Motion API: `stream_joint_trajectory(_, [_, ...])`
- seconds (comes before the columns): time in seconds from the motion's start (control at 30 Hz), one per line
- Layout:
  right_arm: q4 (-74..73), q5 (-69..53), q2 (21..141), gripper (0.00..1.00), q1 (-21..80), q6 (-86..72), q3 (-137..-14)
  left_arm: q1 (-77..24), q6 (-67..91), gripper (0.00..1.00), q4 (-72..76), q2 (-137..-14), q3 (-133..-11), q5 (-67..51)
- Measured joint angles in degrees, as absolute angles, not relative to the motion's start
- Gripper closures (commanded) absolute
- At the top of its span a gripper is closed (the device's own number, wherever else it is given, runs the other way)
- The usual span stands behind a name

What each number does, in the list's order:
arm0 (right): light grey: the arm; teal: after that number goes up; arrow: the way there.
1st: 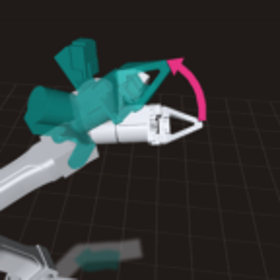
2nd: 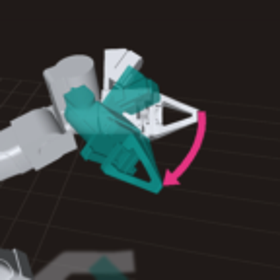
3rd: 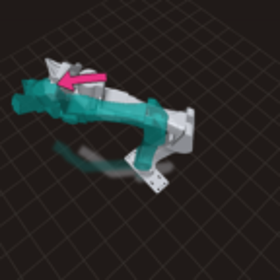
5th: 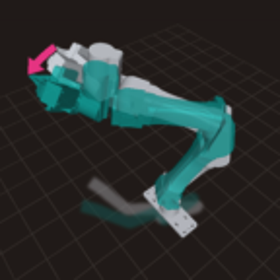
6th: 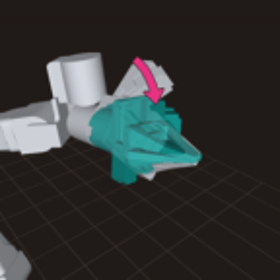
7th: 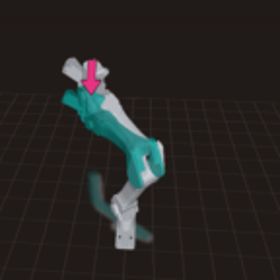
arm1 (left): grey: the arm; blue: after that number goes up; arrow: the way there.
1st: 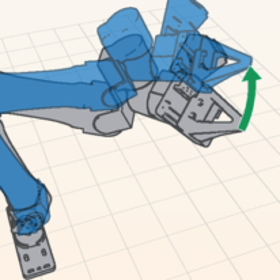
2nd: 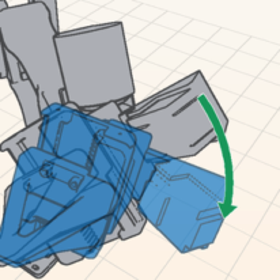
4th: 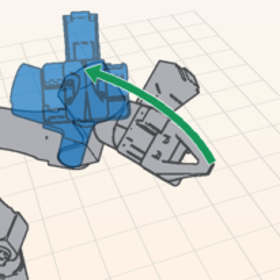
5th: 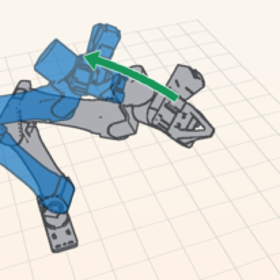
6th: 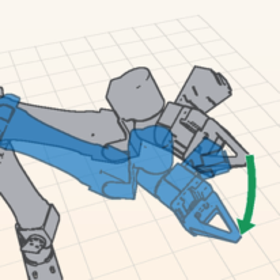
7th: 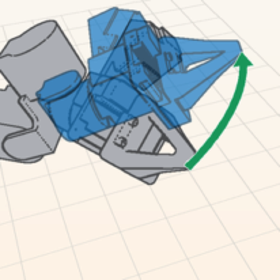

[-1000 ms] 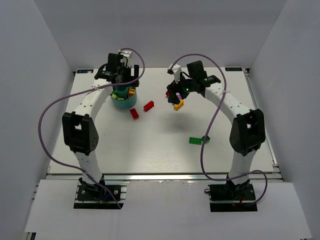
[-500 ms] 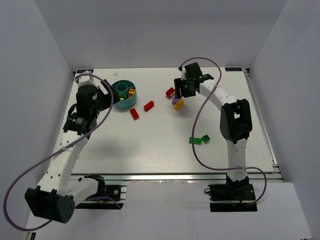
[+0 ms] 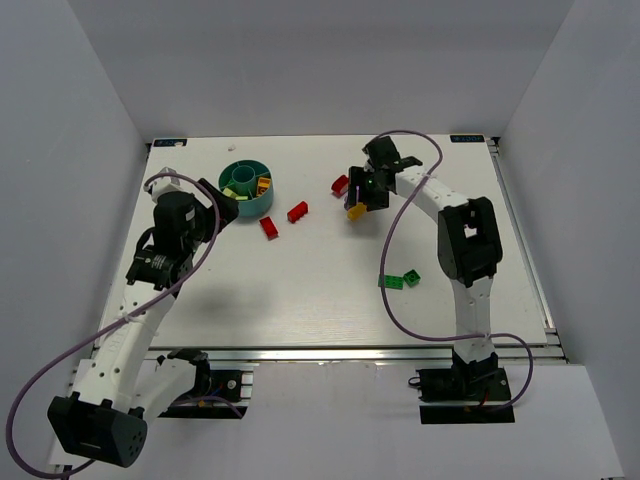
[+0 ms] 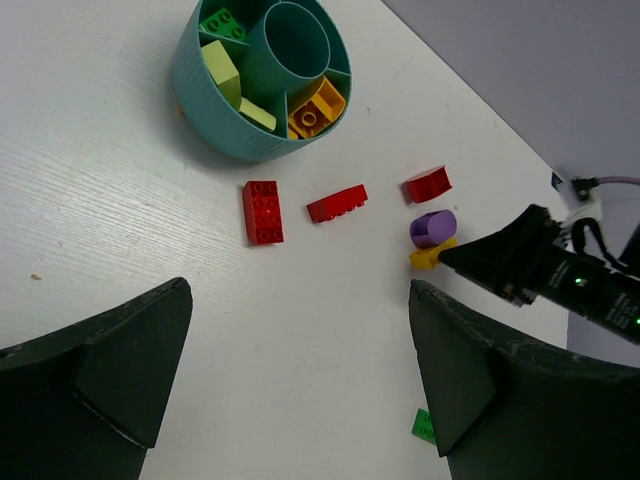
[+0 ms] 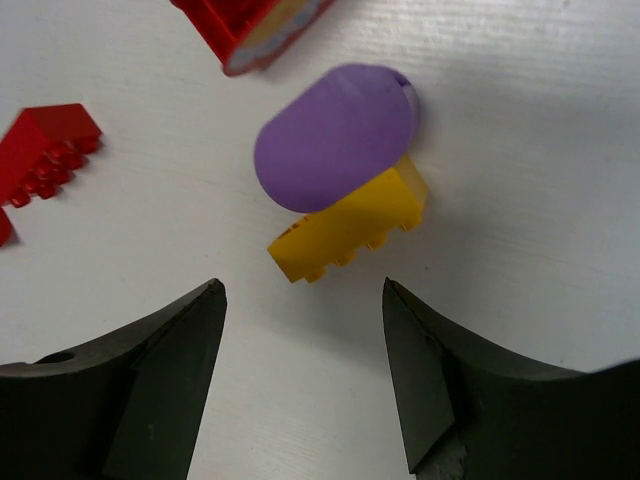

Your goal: Sort the legos into containers by color

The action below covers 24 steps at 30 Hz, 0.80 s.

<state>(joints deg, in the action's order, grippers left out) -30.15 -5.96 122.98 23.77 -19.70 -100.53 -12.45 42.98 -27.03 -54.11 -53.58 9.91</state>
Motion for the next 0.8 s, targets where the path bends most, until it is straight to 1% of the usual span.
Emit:
stream_joint_trajectory(0.3, [-30.5,-4.6,126.9,0.31,24.3,-22.9,-99.6,-12.4,44.0,0.02,-27.0,-53.3,-53.6,9.6])
stream_joint_trajectory(0.6, [-30.2,-3.4,128.9,0.31,24.5,-24.7,-102.7,-12.4,44.9,0.02,-26.9,-53.5,-53.6,8.8])
stream_joint_trajectory(0.8, [-29.9,-0.1,129.9,0.34,24.5,-25.5,-104.2,-12.4,45.1,0.02,-26.9,-53.8,-53.6,8.4])
